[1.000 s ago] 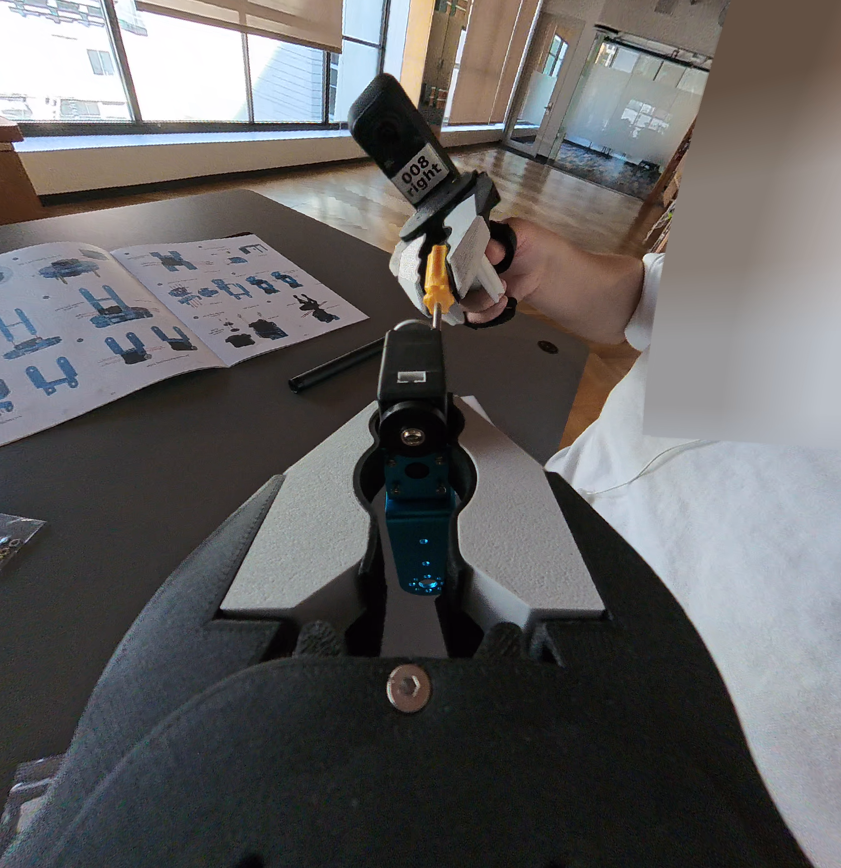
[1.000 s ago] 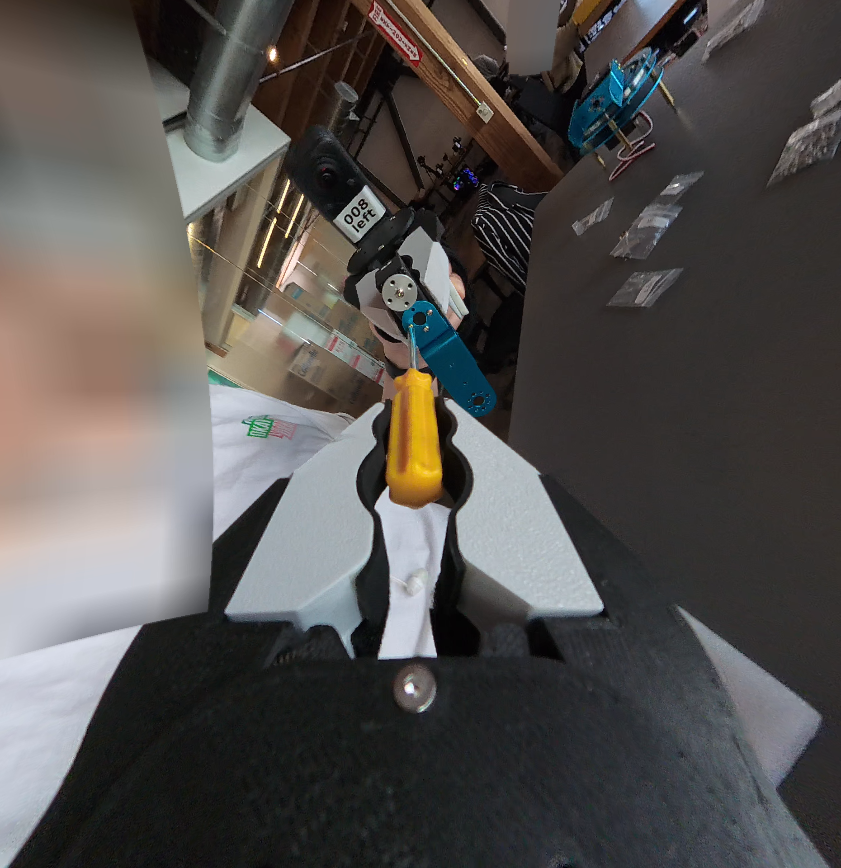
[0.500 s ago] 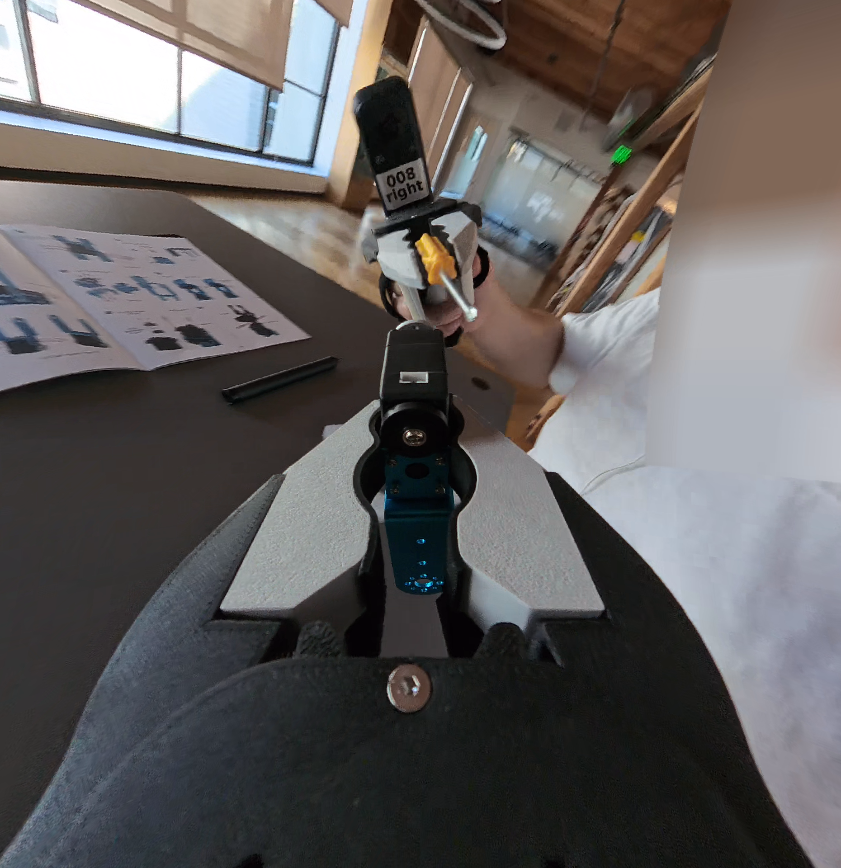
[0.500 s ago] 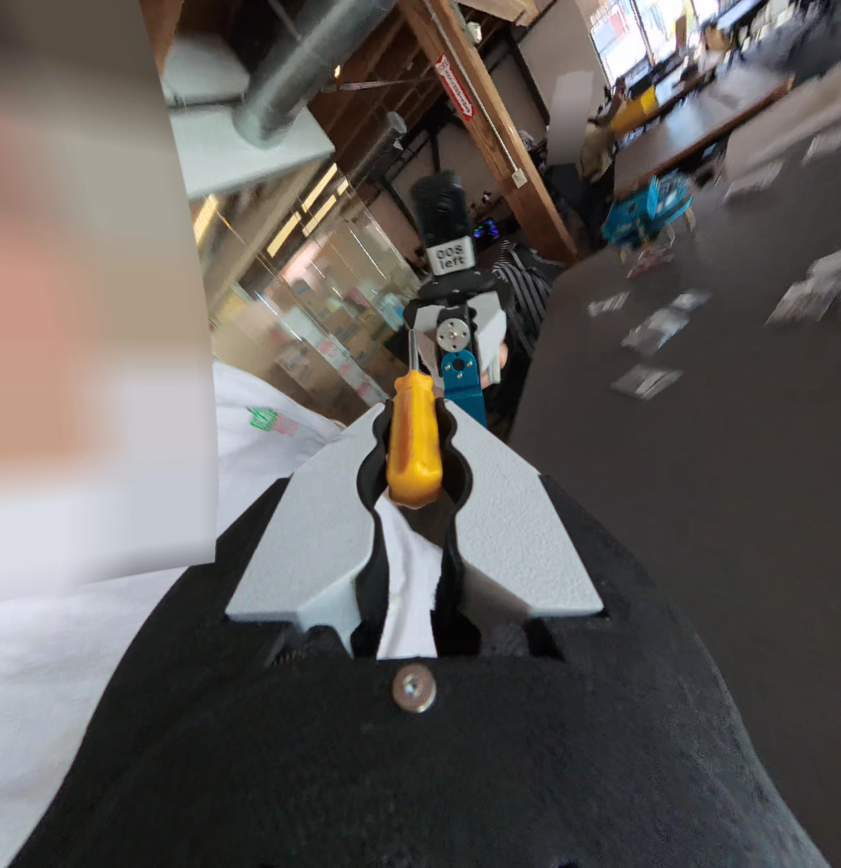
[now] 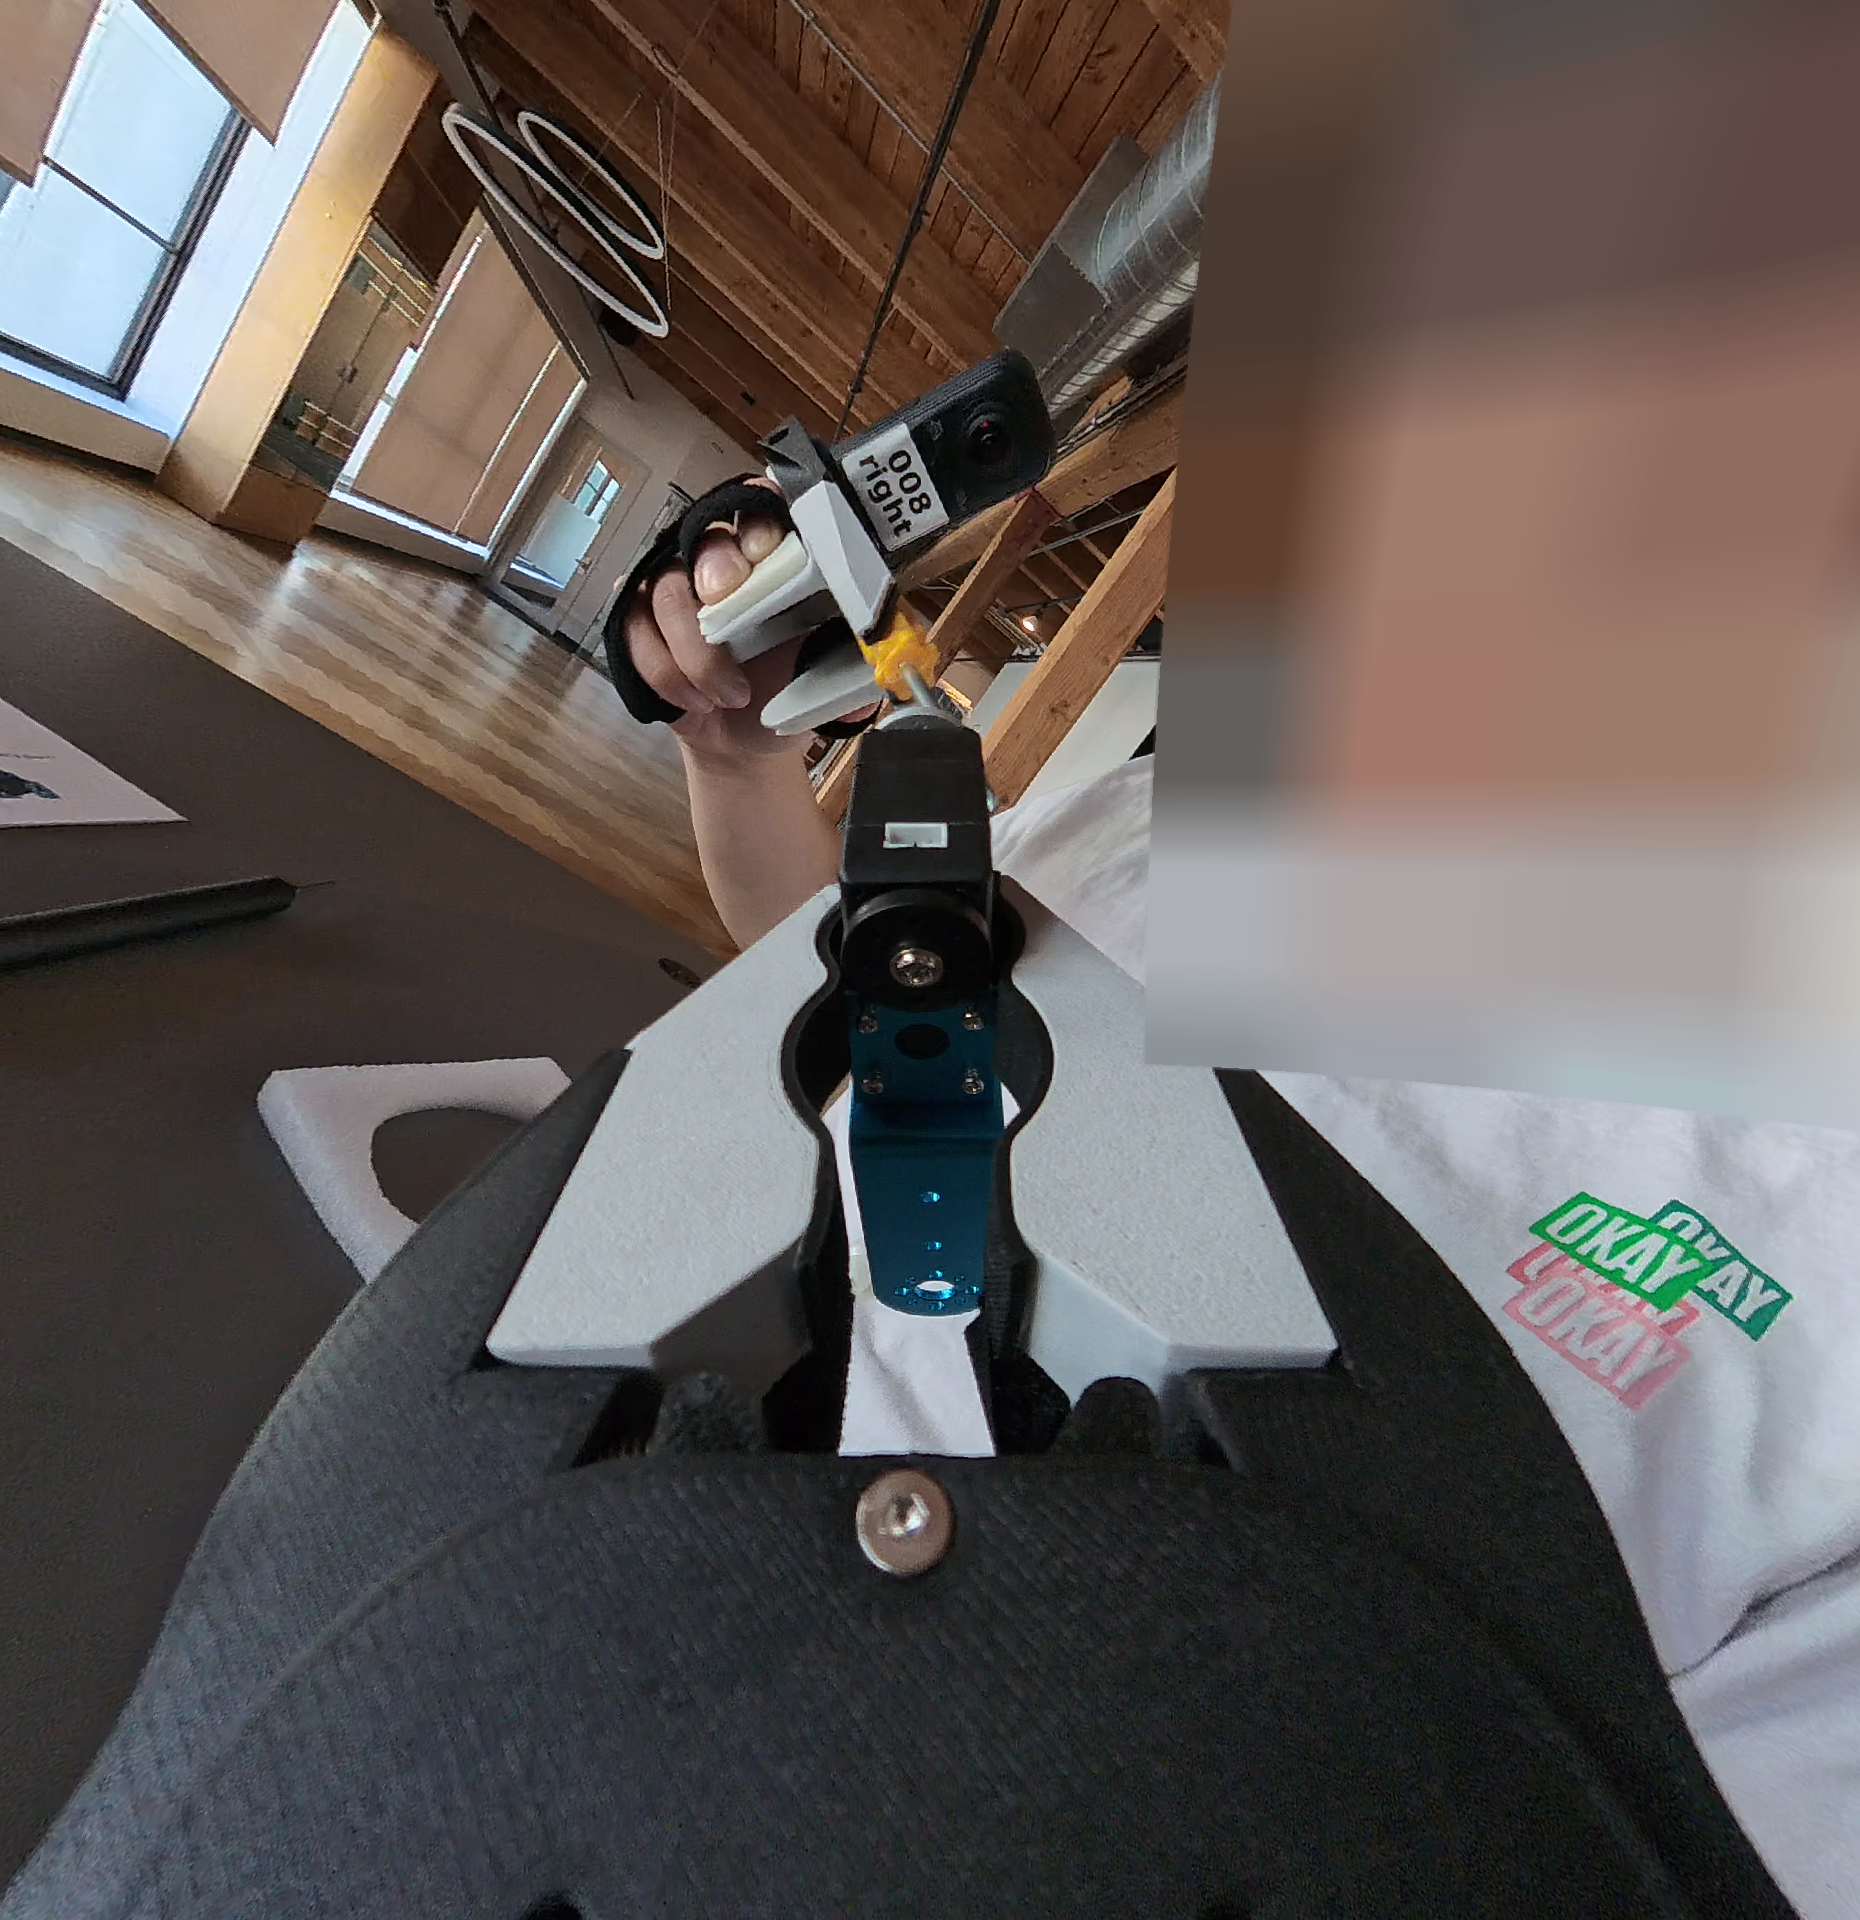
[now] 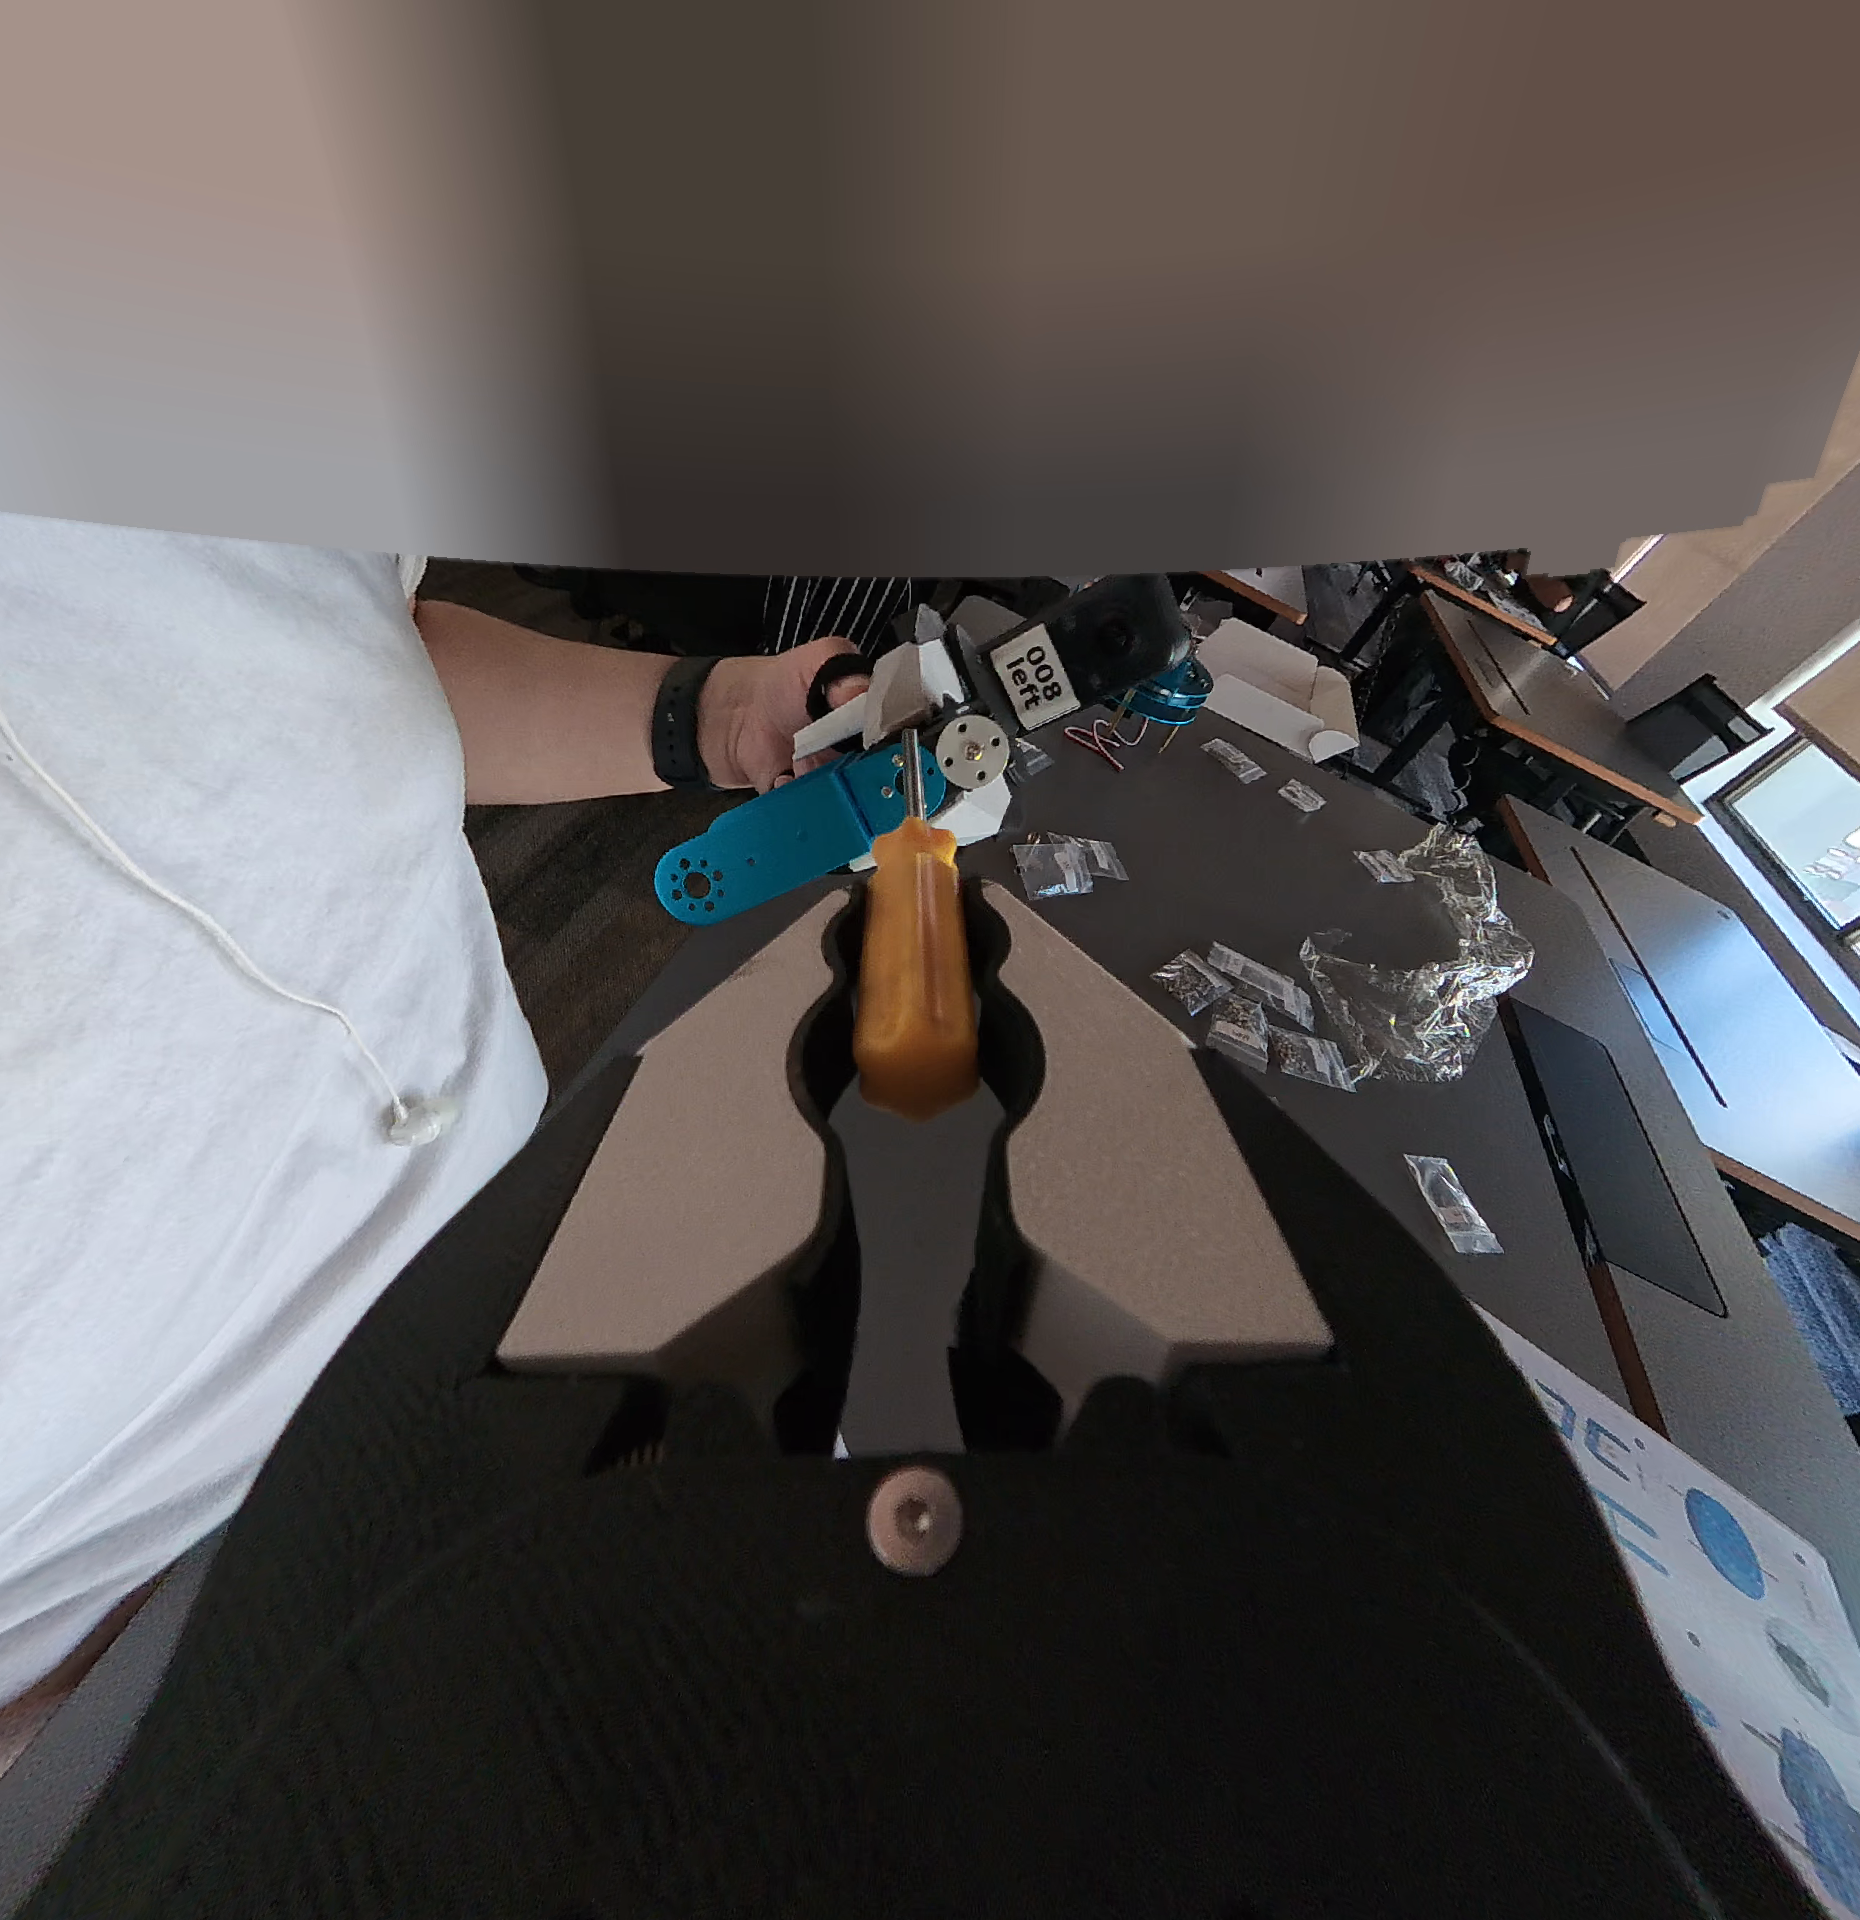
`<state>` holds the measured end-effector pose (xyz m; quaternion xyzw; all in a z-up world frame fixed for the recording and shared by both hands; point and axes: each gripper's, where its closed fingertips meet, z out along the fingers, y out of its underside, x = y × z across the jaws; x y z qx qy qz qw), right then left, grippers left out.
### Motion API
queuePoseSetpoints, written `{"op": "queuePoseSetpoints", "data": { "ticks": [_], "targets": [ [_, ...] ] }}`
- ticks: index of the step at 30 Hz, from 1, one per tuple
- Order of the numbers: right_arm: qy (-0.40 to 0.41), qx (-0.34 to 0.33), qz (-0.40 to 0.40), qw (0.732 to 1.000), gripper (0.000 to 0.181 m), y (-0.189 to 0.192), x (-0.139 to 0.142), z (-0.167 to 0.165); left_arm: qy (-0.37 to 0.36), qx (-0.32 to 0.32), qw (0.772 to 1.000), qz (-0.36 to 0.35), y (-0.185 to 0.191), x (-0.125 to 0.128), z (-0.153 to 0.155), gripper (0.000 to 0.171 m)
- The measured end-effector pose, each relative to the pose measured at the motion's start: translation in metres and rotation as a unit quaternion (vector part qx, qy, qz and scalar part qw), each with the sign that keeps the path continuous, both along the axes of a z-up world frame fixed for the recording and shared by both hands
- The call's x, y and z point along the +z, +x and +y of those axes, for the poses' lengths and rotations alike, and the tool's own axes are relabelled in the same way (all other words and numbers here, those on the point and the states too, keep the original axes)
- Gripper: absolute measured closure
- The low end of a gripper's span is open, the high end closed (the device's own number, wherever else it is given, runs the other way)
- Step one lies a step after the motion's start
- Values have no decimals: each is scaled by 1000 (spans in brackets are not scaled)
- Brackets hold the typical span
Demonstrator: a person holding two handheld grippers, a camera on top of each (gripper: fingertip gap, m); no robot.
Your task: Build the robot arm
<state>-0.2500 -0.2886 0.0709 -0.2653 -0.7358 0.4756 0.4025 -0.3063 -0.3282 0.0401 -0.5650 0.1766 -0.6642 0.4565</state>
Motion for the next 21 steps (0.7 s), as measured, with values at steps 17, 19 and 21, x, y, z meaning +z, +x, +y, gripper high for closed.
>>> {"op": "queuePoseSetpoints", "data": {
  "ticks": [17,19,21],
  "targets": [
    [13,-1,-17,1000,164,1,-9,0,3,3,1000,4,1,1,1,150],
    [16,-5,-14,1000,164,1,-8,1,3,4,1000,4,1,1,1,151],
    [14,-5,-12,1000,164,2,-6,2,3,4,1000,2,0,1,1,150]
  ]
}}
